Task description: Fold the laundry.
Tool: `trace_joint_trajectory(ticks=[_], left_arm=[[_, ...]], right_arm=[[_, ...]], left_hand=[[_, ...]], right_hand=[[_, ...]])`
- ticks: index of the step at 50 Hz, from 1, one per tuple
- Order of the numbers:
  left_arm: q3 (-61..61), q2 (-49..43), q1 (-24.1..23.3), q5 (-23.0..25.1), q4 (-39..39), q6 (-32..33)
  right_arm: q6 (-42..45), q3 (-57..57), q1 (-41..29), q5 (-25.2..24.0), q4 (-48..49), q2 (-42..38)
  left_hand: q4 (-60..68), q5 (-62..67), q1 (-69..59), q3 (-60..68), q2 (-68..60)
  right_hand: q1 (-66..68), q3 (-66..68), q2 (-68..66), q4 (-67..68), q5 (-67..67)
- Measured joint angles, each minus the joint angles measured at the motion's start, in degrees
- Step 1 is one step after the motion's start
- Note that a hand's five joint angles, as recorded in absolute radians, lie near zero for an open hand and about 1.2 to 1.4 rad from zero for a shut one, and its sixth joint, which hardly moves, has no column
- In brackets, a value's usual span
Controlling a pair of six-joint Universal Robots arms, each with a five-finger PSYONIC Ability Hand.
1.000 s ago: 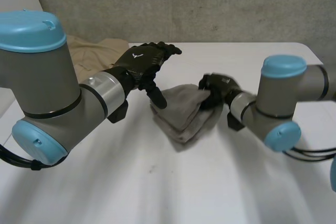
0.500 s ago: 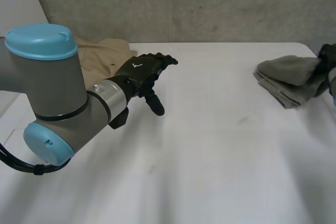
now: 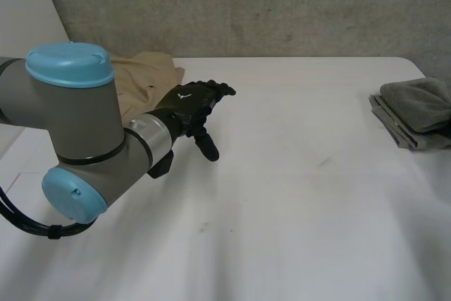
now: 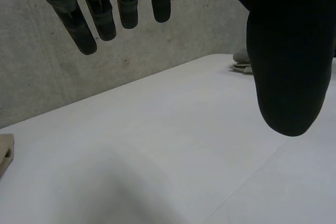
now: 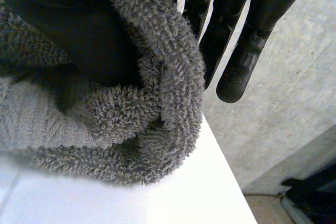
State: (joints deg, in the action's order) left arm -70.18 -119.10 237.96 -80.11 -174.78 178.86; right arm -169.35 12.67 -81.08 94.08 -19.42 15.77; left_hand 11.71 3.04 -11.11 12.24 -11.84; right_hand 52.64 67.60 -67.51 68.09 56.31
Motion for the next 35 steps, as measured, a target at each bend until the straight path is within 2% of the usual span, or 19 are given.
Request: trace_joint_trajectory(ticks=[3,5,6,7,8,10,18,24,29,30,33,35], left_arm=[[-0.1,0.1,0.0,-0.2,0.0,0.0],[-0.1,0.1,0.0,-0.2,0.0,0.0],[-0.2,0.2,0.0,-0.2,0.0,0.0],[-0.2,0.3,0.0,-0.2,0.0,0.0],[-0.2,0.3,0.0,-0.2,0.0,0.0],[-0.2,0.5,0.0,-0.2,0.0,0.0],[-0.1,1.0,0.0,-0.2,0.0,0.0],[0.2,2.8,1.0,-0.4,-0.3,0.4],[0.4,4.8,2.5,-0.5,-1.2,0.7],[0.7,6.1,3.6,-0.6,-2.4,1.0],[1.0,6.9,4.3,-0.5,-3.4,1.1],[2.0,8.1,5.8,-0.5,-6.4,1.6]], right_arm=[[-0.7,3.6,0.0,-0.4,-0.8,2.6],[-1.0,4.9,0.0,-0.6,-0.9,3.7],[-1.2,6.4,0.1,-0.9,-1.0,4.9],[-1.2,7.7,0.2,-1.1,-1.0,5.9],[-1.2,7.7,0.2,-1.1,-1.0,5.9],[-1.1,10.1,0.4,-1.7,-1.0,8.1],[1.2,12.4,1.6,-2.2,-0.8,11.6],[8.9,12.9,4.9,-1.4,-0.2,19.0],[11.2,12.9,5.2,-1.4,0.9,23.6],[11.8,13.0,4.8,-1.6,2.0,26.6],[11.8,13.2,4.5,-1.6,2.4,27.5],[11.7,15.0,-0.2,-2.2,5.3,32.8]], left_hand=[[0.0,0.0,0.0,0.0,0.0],[0.0,0.0,0.0,0.0,0.0],[0.0,0.0,0.0,0.0,0.0],[0.0,0.0,0.0,0.0,0.0],[0.0,0.0,0.0,0.0,0.0],[0.0,0.0,0.0,0.0,0.0],[0.0,0.0,0.0,0.0,0.0],[0.0,0.0,0.0,0.0,0.0],[0.0,0.0,0.2,0.0,0.0],[0.0,0.0,0.2,0.0,0.0],[0.0,0.0,0.2,0.0,0.0],[0.0,0.0,0.2,0.0,0.0]], right_hand=[[0.0,-1.0,1.2,-1.1,-0.7],[-6.6,-7.9,7.9,-8.2,-7.1],[-22.0,-24.1,24.5,-24.3,-22.5],[-27.5,-30.0,31.6,-30.1,-28.1],[-27.5,-30.0,31.6,-30.1,-28.1],[-40.8,-53.8,53.7,-53.3,-50.9],[-41.0,-55.4,54.6,-54.5,-52.2],[-41.0,-55.4,54.6,-54.5,-52.2],[-41.0,-55.4,54.6,-54.5,-52.2],[-41.0,-55.4,54.6,-54.5,-52.2],[-41.0,-55.4,54.6,-54.5,-52.2],[-41.0,-55.4,54.6,-54.5,-52.2]])
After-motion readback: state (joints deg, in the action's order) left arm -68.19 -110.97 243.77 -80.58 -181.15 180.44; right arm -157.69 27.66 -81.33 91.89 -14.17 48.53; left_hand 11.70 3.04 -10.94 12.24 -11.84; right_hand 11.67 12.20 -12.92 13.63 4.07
